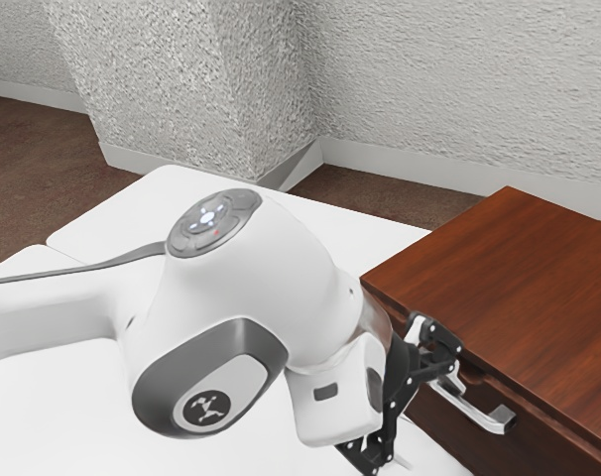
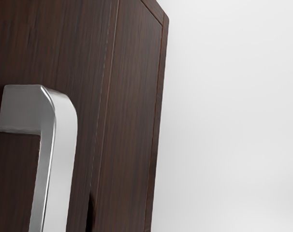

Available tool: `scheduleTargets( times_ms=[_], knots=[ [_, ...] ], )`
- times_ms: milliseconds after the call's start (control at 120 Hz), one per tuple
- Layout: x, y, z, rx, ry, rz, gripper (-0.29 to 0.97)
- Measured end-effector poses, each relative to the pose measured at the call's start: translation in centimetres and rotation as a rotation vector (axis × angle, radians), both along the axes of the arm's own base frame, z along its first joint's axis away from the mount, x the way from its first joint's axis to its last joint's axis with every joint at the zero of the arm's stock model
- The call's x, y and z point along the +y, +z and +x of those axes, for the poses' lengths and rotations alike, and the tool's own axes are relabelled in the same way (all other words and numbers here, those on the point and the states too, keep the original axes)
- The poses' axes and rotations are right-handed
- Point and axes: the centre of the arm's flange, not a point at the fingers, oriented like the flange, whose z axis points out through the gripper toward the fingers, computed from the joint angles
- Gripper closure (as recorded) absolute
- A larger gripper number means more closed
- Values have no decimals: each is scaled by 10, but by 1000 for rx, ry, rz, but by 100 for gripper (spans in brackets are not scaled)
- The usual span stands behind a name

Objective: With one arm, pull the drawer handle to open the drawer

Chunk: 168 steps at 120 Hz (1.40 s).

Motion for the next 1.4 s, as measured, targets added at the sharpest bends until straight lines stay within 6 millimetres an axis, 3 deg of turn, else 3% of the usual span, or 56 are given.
scheduleTargets(
  times_ms=[408,1008,1400],
  knots=[
    [3,-7,-6,11,8,-1,0],
    [17,-11,-33,36,61,-21,0],
    [26,-12,-61,47,109,-44,0]
  ],
)
